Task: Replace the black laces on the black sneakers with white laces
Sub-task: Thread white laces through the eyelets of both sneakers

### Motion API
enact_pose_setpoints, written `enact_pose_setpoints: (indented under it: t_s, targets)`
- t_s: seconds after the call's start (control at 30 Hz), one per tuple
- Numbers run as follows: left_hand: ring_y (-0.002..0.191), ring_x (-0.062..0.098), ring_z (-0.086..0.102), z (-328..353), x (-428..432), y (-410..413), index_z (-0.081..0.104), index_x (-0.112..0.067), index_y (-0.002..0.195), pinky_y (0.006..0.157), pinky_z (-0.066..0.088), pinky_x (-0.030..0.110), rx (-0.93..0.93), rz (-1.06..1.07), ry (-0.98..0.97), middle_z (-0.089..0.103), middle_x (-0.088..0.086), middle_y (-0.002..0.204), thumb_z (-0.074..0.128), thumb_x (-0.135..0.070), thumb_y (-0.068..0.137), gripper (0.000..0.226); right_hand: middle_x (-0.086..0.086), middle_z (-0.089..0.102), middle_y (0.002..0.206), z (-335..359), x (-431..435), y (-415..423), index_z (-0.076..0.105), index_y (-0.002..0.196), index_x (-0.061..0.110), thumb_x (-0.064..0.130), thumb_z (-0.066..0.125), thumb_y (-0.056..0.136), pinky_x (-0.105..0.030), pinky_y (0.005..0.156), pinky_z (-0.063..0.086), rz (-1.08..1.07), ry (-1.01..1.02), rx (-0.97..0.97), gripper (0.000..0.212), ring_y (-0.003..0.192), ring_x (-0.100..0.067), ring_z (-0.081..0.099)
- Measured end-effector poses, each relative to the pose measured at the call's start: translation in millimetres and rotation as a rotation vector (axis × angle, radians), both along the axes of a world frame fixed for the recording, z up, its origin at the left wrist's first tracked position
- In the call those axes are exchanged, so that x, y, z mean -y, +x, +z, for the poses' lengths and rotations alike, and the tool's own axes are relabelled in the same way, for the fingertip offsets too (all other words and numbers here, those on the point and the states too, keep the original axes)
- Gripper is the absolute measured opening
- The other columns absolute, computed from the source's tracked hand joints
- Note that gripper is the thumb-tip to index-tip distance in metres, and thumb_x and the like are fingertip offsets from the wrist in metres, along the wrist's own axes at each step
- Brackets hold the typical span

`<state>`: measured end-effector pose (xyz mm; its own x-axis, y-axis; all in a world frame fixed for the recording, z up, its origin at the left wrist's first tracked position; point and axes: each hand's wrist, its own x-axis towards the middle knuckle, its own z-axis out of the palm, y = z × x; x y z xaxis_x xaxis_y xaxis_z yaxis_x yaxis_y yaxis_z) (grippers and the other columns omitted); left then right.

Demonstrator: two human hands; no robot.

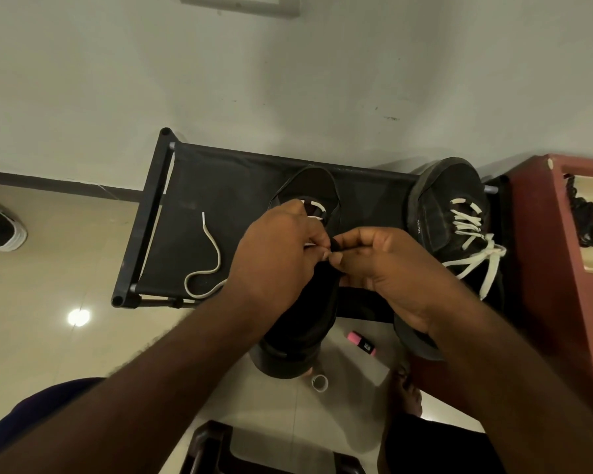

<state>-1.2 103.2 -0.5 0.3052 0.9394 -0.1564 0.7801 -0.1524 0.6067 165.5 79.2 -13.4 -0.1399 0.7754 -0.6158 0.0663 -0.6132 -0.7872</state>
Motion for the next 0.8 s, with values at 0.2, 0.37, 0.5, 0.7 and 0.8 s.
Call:
enact_pose_setpoints:
  t_s: [0.2,0.37,0.5,0.7,0.8]
  targets:
    - [0.090,0.002,0.049,2,-7,-4,0.066,-0.029,0.122,0.085,0.041,0.020,0.007,-0.038,-0.099,0.047,-0.013,0.100,0.071,-0.027,0.088,0.034,-0.012,0.076,0.098,-1,0,3,0.071,0.102,0.007,0.003,0.052,0.100,-0.032,0.081,0.058,-0.021,-0.018,0.006,0.020,0.092,-0.022,0.072]
    - [0.083,-0.002,0.047,1,-9,-7,0.067,-0.028,0.122,0.083,0.038,0.017,0.020,-0.079,-0.113,0.047,-0.012,0.102,0.071,-0.028,0.088,0.034,-0.011,0.076,0.093,0,1,-7,0.070,0.102,0.008,0.007,0.063,0.095,-0.034,0.084,0.060,0.001,0.063,0.075,0.010,0.092,-0.026,0.074]
    - [0.096,0.004,0.051,1,-10,-11,0.066,-0.030,0.123,0.088,0.044,0.022,0.034,-0.100,-0.122,0.052,-0.009,0.107,0.069,-0.030,0.089,0.035,-0.012,0.075,0.095,-1,0,-11,0.067,0.102,0.012,0.016,0.056,0.101,-0.045,0.090,0.058,0.000,0.081,0.167,0.013,0.095,-0.030,0.071]
    - [0.100,0.005,0.051,1,-12,-13,0.065,-0.033,0.123,0.089,0.043,0.022,0.011,-0.128,-0.130,0.055,-0.008,0.115,0.067,-0.032,0.090,0.034,-0.008,0.076,0.096,9,-13,0,0.057,0.098,0.014,0.013,0.041,0.104,-0.039,0.084,0.055,-0.421,0.088,-0.231,0.017,0.093,-0.022,0.074]
    - [0.099,0.004,0.052,2,-13,-14,0.066,-0.032,0.122,0.090,0.043,0.022,0.011,-0.128,-0.137,0.055,-0.008,0.115,0.068,-0.032,0.089,0.033,0.000,0.064,0.072,22,-17,13,0.055,0.091,0.016,0.015,0.042,0.103,-0.032,0.066,0.056,-0.699,0.226,-0.577,0.018,0.062,-0.013,0.063]
